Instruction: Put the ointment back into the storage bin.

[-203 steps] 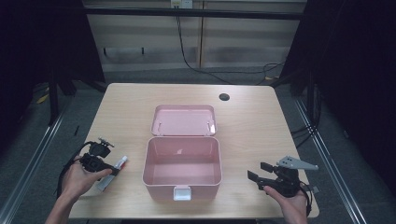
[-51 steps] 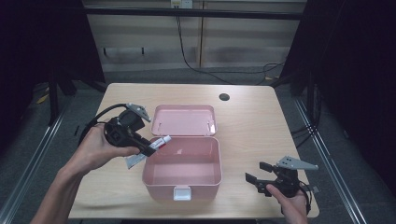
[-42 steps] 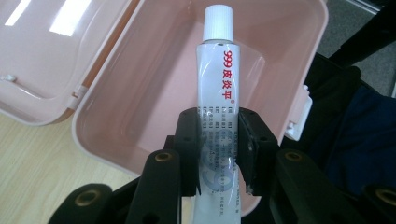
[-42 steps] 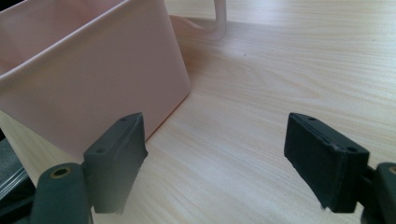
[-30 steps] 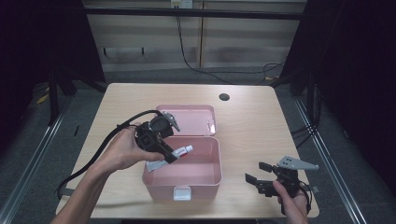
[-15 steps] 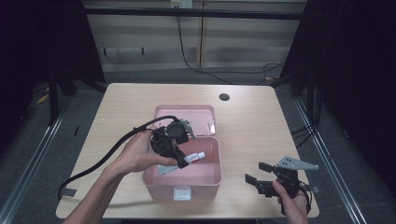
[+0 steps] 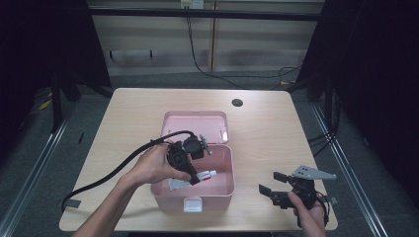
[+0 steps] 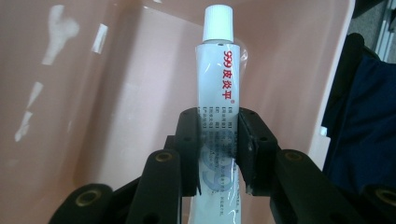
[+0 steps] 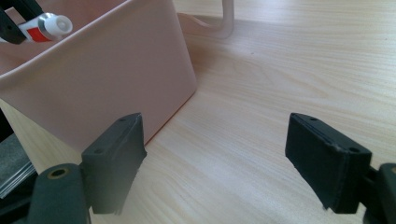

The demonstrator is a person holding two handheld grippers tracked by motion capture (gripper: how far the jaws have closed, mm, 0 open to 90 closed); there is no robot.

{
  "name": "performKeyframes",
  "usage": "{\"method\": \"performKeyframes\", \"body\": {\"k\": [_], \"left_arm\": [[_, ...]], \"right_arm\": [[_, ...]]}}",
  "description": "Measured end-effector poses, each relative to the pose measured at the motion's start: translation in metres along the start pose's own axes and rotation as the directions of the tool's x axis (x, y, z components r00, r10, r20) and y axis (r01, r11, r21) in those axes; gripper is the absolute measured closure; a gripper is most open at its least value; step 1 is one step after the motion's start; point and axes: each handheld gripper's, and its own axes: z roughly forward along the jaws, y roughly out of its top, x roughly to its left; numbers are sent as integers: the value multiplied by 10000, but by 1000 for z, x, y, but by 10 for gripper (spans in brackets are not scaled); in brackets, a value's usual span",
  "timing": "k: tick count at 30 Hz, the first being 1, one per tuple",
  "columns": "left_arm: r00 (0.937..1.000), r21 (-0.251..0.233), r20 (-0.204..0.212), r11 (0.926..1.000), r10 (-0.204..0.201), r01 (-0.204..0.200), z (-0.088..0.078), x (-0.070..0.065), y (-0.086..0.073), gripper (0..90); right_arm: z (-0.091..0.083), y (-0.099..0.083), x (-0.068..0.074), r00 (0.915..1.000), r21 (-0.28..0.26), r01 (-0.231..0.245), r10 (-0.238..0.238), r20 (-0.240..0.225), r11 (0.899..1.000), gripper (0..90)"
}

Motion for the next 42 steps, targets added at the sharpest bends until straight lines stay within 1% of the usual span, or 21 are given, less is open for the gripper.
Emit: {"method": "performKeyframes", "body": {"k": [2,6,7,10,11,14,16,17,18,21,24,27,28,30,31,33,34,36,38,40,42], "left_arm": [[9999,110,91,9999,62,-63,5,-1,2,714],[9995,58,229,9998,200,-202,13,-3,4,714],[9993,132,219,9994,308,-311,15,-3,5,714],[9987,198,424,9994,293,-301,20,-4,7,714],[9983,318,444,9987,378,-392,22,-3,7,714],[9978,511,519,9977,422,-449,27,-2,8,714],[9973,463,531,9975,515,-540,29,-2,8,714],[9948,535,762,9960,671,-713,32,0,8,714],[9945,478,800,9963,680,-720,35,-1,8,714],[9928,652,979,9950,693,-759,42,2,8,713],[9909,654,1177,9952,648,-728,47,4,10,714],[9905,866,1227,9936,619,-728,51,6,10,713],[9893,897,1351,9937,551,-676,52,8,10,713],[9908,936,1281,9940,438,-560,54,9,10,713],[9897,920,1397,9947,324,-455,56,10,10,713],[9878,959,1531,9944,287,-438,59,10,10,713],[9888,1017,1466,9939,269,-421,60,10,11,713],[9875,1111,1550,9927,298,-474,64,10,11,713],[9858,1196,1673,9921,170,-374,66,11,11,712],[9853,1235,1707,9921,1,-215,69,13,11,712],[9846,1308,1749,9911,18,-250,70,13,11,713]], "right_arm": [[0,0,0,10000,19,-22,22,2,10000,192],[0,0,0,10000,10,1,0,-13,10000,191],[0,0,0,10000,27,-5,5,-11,10000,191],[0,0,0,10000,72,-8,8,-23,10000,191],[0,0,0,10000,78,-6,7,-33,10000,191],[0,0,0,10000,65,-8,8,-34,10000,190],[0,0,0,10000,49,-8,9,-36,10000,189],[0,0,0,10000,52,-6,6,-36,10000,189],[0,0,0,10000,69,-5,5,-38,10000,190],[0,0,1,10000,105,17,-17,-39,9999,189],[0,0,1,10000,117,8,-7,-27,9999,187],[0,0,1,10000,107,16,-15,-32,9999,186],[0,0,1,10000,109,20,-19,-26,9999,186],[0,0,1,10000,129,11,-10,-47,9999,186],[0,0,1,10000,127,19,-18,-50,9999,186],[0,0,1,10000,133,9,-8,-58,9999,186],[0,0,1,10000,137,11,-10,-52,9999,186],[0,0,1,10000,138,28,-27,-51,9999,186],[0,0,1,9999,48,105,-106,65,9999,186],[-1,0,1,10000,20,65,-65,57,10000,186],[-1,0,0,10000,45,55,-56,41,10000,186]]}}
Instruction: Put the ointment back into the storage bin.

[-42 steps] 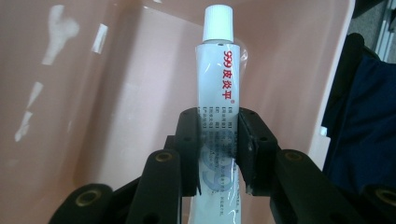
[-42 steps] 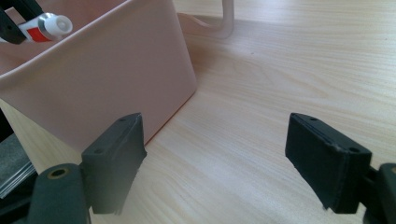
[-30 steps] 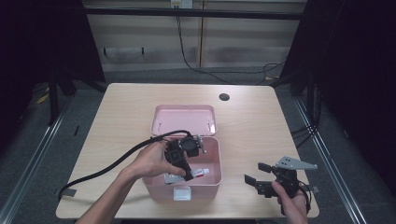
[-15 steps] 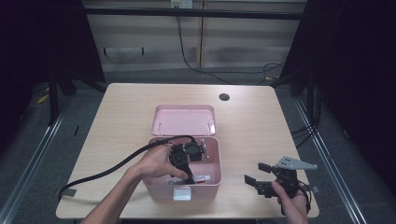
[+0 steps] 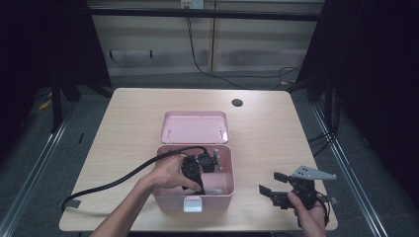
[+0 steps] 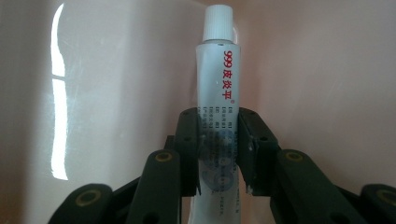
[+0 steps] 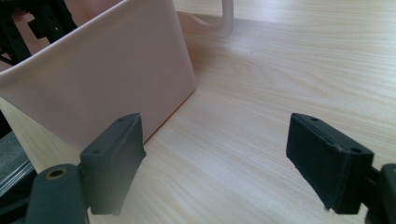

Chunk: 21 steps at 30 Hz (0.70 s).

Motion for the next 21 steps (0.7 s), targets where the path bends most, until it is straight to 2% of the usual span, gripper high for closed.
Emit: {"method": "performKeyframes", "body": {"k": [9,12,16,21], "left_arm": [[9998,256,165,9996,65,-69,8,1,1,712],[9999,461,125,9989,69,-74,12,2,2,711],[9996,645,273,9979,90,-108,17,4,3,710],[9995,690,300,9975,114,-134,24,6,4,709]], "right_arm": [[1,0,0,10000,50,-16,16,-46,10000,186],[1,0,0,10000,60,-37,37,-38,10000,185],[1,0,0,10000,58,-40,41,-39,10000,184],[1,0,0,10000,52,-34,34,6,10000,184]]}}
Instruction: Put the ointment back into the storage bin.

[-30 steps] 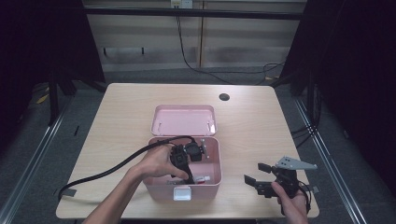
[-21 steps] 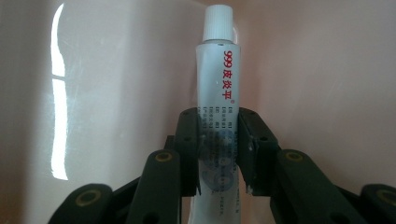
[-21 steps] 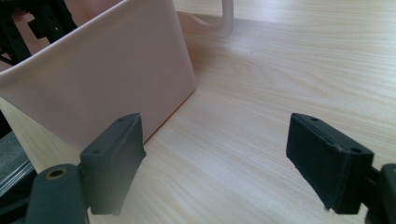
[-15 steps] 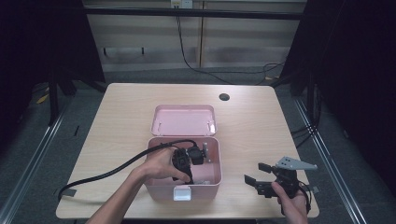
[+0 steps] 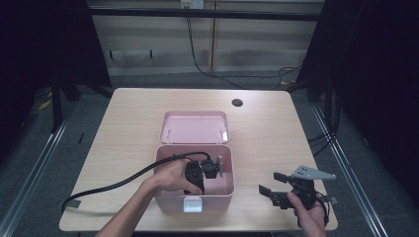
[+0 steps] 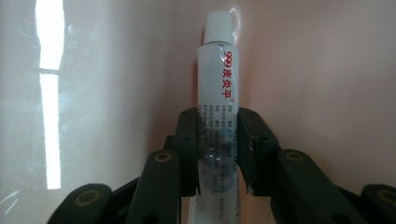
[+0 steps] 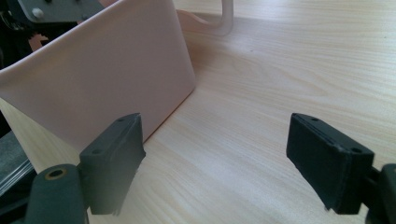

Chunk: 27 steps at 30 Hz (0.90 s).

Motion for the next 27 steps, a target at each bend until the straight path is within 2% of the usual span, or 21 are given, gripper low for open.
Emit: {"method": "performKeyframes", "body": {"k": [4,7,12,16,20,21,24,27], "left_arm": [[10000,195,17,9998,-47,46,6,2,1,708],[9999,145,87,9999,79,-80,7,3,0,708],[9997,60,193,9999,-116,115,7,6,-4,704],[9992,196,-16,9990,-396,396,8,7,-5,686],[9993,-165,46,9992,-374,374,2,6,-4,676],[9996,-100,21,9995,-286,286,1,6,-4,675],[9988,-301,-46,9983,-491,489,0,5,-5,650],[9987,-487,-122,9977,-485,478,-3,5,-5,619]], "right_arm": [[0,0,0,10000,-27,1,-1,16,10000,184],[0,0,0,10000,-48,29,-29,5,10000,183],[0,0,0,10000,-48,20,-20,16,10000,182],[0,0,0,10000,-26,-5,5,17,10000,181],[0,0,0,10000,-21,1,-1,21,10000,180],[0,0,0,10000,-9,1,-1,18,10000,180],[0,0,0,10000,-46,4,-4,24,10000,181],[0,0,0,10000,-45,11,-11,3,10000,180]]}}
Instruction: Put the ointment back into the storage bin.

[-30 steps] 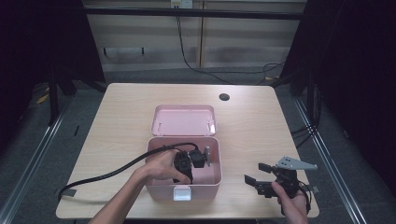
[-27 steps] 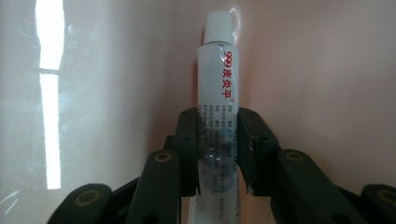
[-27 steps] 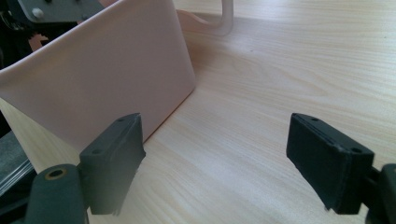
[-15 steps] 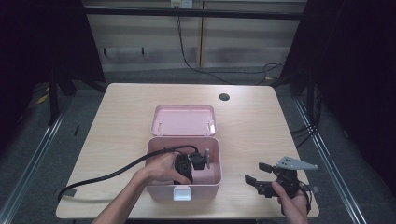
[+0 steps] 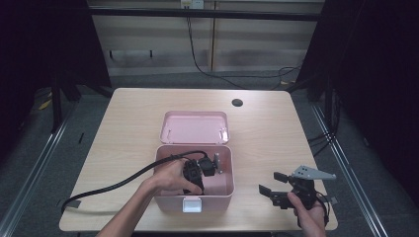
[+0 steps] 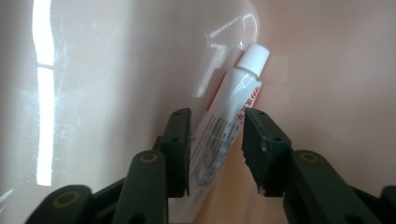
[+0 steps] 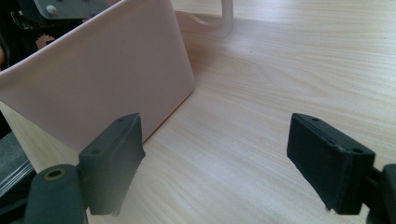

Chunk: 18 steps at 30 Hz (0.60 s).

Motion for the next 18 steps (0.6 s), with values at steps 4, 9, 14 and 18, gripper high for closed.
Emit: {"method": "performKeyframes", "body": {"k": [4,9,14,18], "left_arm": [[9998,-341,-175,9994,-71,65,-4,-3,0,574],[9992,-493,-404,9988,-62,42,-11,-7,-2,572],[9979,-663,-626,9976,165,-206,-21,-14,-5,574],[9975,-982,-693,9949,158,-226,-27,-18,-8,574]], "right_arm": [[0,0,0,10000,15,-9,9,2,10000,180],[0,0,0,10000,50,-14,14,7,10000,180],[0,0,0,10000,53,-20,20,3,10000,180],[0,0,0,10000,58,-12,12,-20,10000,180]]}}
